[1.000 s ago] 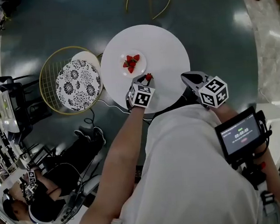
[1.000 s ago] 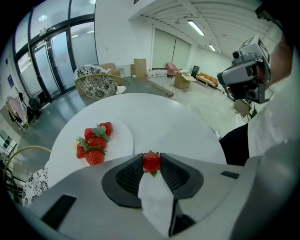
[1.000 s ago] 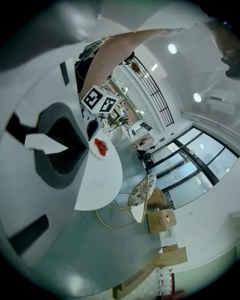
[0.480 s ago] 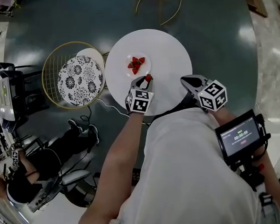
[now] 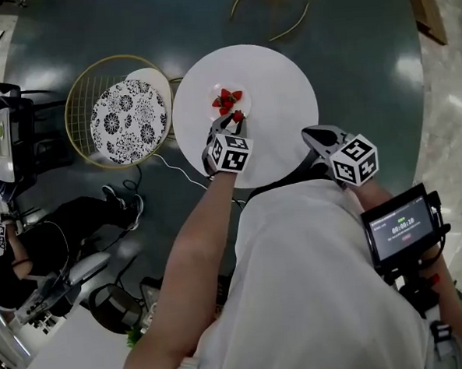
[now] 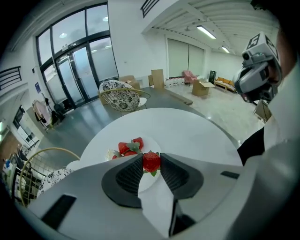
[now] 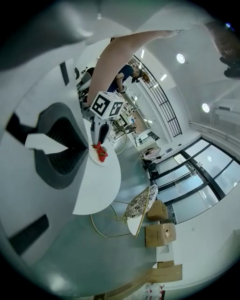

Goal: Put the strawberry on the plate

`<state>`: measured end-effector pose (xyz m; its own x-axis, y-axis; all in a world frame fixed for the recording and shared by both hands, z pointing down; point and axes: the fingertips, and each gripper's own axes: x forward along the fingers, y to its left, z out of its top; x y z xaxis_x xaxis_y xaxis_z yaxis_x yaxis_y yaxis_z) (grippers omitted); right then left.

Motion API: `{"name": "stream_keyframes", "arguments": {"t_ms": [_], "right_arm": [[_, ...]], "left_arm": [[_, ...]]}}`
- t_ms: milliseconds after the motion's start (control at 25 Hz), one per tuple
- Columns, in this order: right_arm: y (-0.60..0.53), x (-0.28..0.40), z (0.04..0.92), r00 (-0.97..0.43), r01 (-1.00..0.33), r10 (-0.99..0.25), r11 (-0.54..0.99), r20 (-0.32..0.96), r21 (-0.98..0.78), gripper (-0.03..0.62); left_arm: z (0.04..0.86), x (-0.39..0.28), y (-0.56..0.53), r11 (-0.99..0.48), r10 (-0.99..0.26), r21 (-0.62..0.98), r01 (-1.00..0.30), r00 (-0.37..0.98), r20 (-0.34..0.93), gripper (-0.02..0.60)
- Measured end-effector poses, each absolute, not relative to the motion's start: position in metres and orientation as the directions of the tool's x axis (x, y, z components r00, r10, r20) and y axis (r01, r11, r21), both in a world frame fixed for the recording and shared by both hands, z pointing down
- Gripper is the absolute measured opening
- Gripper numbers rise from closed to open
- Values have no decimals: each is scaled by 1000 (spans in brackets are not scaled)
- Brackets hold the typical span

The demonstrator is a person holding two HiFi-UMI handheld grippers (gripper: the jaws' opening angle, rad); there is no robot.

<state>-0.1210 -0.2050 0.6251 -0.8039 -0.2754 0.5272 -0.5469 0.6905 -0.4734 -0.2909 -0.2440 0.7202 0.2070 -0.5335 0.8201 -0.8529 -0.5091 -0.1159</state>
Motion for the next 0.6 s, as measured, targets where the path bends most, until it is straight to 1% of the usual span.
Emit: {"name": "stream_keyframes", "arguments": {"t_ms": [120, 400, 600], "right_arm": [[-205, -120, 626, -800, -553, -279, 686, 532, -472, 6], [-206, -110, 630, -783, -581, -296, 660, 546, -476, 6], [-204, -111, 629, -779, -588, -298, 653, 552, -477, 6]], "left_arm": [[727, -294, -252, -521, -523, -135, -843, 191, 831, 107], [746, -296, -266, -551, -469, -122, -825, 186, 863, 107], [746, -295, -267, -559, -463, -111, -822, 198, 864, 107]]}}
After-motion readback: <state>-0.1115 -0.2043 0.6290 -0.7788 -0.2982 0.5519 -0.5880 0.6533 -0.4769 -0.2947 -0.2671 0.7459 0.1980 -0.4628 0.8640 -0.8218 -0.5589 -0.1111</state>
